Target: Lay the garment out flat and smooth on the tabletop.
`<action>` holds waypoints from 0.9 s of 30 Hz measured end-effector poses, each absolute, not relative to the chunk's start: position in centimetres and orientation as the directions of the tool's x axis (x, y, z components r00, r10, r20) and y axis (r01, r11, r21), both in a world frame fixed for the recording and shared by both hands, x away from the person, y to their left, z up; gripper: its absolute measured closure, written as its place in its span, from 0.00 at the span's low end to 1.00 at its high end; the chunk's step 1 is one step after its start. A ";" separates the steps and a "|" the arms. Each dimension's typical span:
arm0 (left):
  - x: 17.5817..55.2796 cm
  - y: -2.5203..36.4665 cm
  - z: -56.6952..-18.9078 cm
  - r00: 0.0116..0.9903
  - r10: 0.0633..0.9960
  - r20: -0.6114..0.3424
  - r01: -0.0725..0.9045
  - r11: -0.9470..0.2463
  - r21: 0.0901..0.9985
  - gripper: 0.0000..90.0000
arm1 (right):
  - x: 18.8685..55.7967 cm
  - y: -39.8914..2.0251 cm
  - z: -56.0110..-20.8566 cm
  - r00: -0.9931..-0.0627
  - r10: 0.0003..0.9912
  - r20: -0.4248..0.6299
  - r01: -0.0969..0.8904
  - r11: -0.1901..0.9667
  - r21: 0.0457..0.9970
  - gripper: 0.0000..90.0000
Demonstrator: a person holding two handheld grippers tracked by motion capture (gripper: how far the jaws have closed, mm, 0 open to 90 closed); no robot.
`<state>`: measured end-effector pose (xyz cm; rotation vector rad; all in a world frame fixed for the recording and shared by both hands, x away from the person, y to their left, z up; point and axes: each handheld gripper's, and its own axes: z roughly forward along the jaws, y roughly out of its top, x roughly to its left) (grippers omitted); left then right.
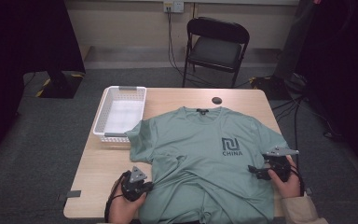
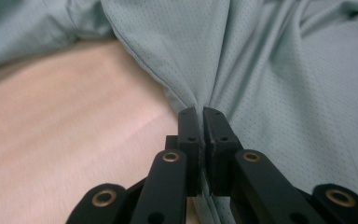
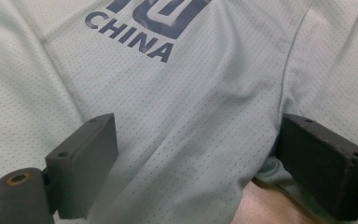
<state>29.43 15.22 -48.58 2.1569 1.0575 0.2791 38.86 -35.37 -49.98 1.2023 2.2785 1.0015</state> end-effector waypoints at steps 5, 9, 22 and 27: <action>28.8 15.6 -48.7 0.621 0.776 -0.109 0.606 -0.388 0.695 0.67 | 38.9 -35.4 -50.0 -0.565 0.825 0.000 0.558 0.382 0.737 0.13; 30.4 15.2 -48.8 0.579 0.806 -0.126 0.603 -0.320 0.731 0.66 | 38.9 -35.4 -50.0 -0.565 0.825 0.000 0.558 0.382 0.736 0.13; 31.9 14.8 -48.9 0.574 0.804 -0.156 0.640 -0.321 0.699 0.96 | 38.9 -35.4 -50.0 -0.565 0.825 0.000 0.558 0.382 0.737 0.13; 30.4 15.6 -48.8 0.593 0.789 -0.161 0.644 -0.345 0.683 0.97 | 38.9 -35.4 -50.0 -0.565 0.825 0.000 0.558 0.382 0.737 0.13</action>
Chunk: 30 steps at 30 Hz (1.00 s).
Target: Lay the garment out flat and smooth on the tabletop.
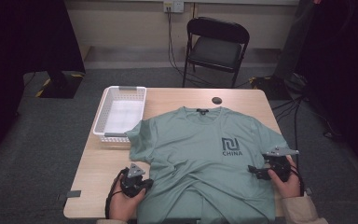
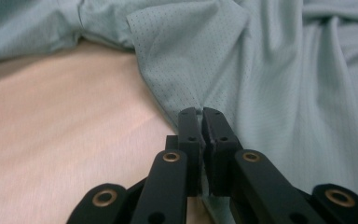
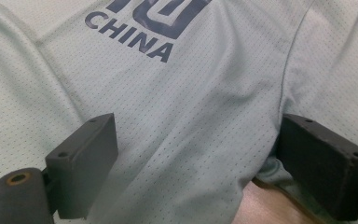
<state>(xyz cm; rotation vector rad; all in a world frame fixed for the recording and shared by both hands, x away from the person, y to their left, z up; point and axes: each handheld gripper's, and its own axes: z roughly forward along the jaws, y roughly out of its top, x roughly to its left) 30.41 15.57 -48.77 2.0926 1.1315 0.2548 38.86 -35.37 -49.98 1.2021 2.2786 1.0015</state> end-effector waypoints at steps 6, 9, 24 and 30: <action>28.2 16.6 -48.6 0.606 0.772 -0.192 0.661 -0.354 0.662 0.94 | 38.9 -35.4 -50.0 -0.564 0.826 0.001 0.559 0.381 0.736 0.13; 27.7 16.8 -48.5 0.604 0.773 -0.195 0.662 -0.351 0.662 0.89 | 38.9 -35.4 -50.0 -0.565 0.825 -0.001 0.558 0.382 0.736 0.13; 30.6 16.6 -48.7 0.554 0.821 -0.141 0.661 -0.330 0.674 0.99 | 38.9 -35.4 -50.0 -0.565 0.825 0.000 0.558 0.382 0.737 0.13; 29.1 18.1 -48.5 0.565 0.810 -0.159 0.674 -0.341 0.655 0.99 | 38.9 -35.4 -50.0 -0.565 0.825 0.001 0.558 0.381 0.737 0.13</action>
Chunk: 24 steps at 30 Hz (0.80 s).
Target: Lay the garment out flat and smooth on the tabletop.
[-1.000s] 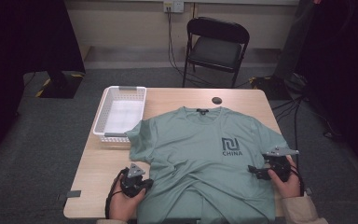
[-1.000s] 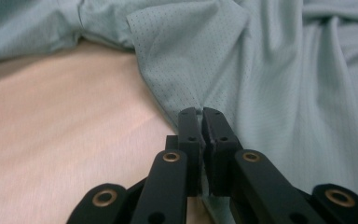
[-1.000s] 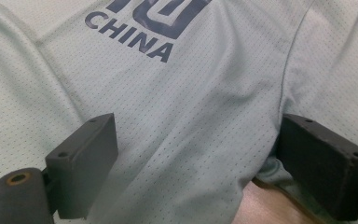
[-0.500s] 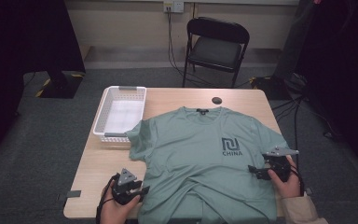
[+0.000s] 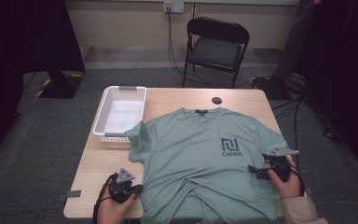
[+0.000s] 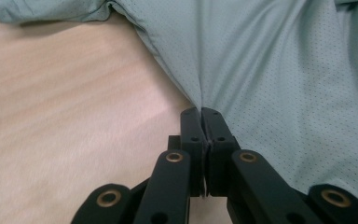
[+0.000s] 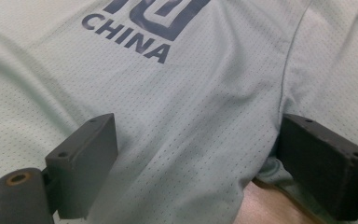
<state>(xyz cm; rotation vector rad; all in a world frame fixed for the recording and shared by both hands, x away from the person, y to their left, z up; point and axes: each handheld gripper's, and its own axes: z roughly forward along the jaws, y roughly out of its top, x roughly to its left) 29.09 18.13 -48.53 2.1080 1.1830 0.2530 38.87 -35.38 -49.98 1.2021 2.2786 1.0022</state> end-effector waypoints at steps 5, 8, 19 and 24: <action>29.1 18.8 -48.6 0.534 0.831 -0.156 0.668 -0.302 0.680 0.72 | 38.9 -35.4 -50.0 -0.565 0.825 0.001 0.559 0.382 0.736 0.13; 29.4 18.5 -48.7 0.529 0.833 -0.164 0.666 -0.288 0.688 0.62 | 38.9 -35.4 -50.0 -0.565 0.825 0.001 0.558 0.382 0.737 0.13; 30.8 17.4 -48.4 0.565 0.818 -0.110 0.662 -0.370 0.652 0.99 | 39.0 -35.5 -50.0 -0.576 0.817 -0.002 0.553 0.391 0.736 0.13; 31.8 18.3 -48.6 0.546 0.831 -0.100 0.650 -0.345 0.677 0.83 | 39.0 -35.6 -50.0 -0.579 0.815 -0.002 0.551 0.394 0.736 0.13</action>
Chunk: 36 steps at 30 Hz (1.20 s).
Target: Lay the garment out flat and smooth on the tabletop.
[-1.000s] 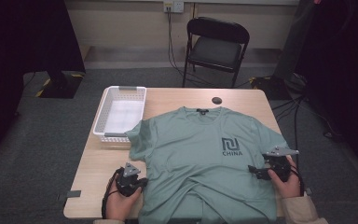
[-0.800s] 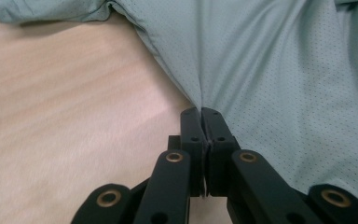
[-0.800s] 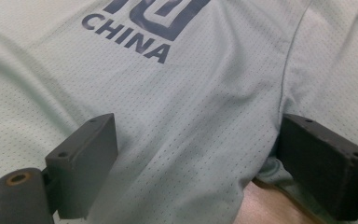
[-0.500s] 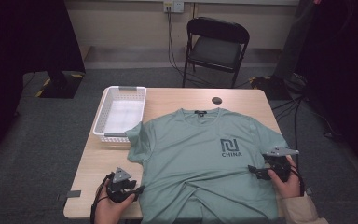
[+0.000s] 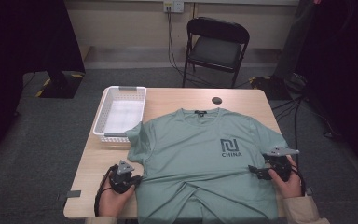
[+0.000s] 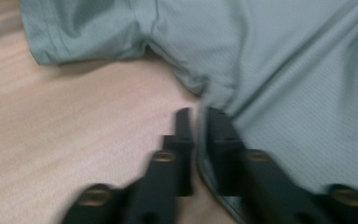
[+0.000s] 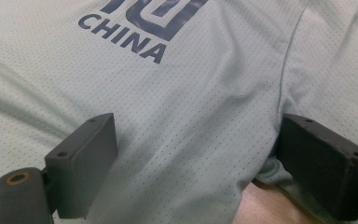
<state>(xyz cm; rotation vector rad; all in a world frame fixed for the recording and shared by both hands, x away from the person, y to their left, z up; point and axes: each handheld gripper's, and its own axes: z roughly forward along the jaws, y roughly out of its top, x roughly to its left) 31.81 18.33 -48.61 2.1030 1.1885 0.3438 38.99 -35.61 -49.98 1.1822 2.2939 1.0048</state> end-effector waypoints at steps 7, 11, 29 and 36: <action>30.0 17.9 -48.7 0.541 0.835 -0.103 0.615 -0.309 0.726 0.41 | 38.8 -35.6 -49.9 -0.573 0.819 -0.005 0.548 0.388 0.741 0.14; 28.2 17.6 -48.8 0.551 0.827 -0.109 0.611 -0.311 0.728 0.37 | 37.2 -36.0 -49.0 -0.573 0.819 -0.026 0.519 0.387 0.762 0.14; 25.4 15.8 -49.0 0.602 0.797 -0.046 0.582 -0.399 0.708 0.81 | 26.2 -38.7 -49.5 -0.580 0.815 0.011 0.546 0.379 0.747 0.74; 26.1 16.2 -48.3 0.644 0.759 -0.094 0.576 -0.400 0.713 0.97 | 26.8 -39.0 -48.7 -0.619 0.780 0.092 0.540 0.338 0.771 0.98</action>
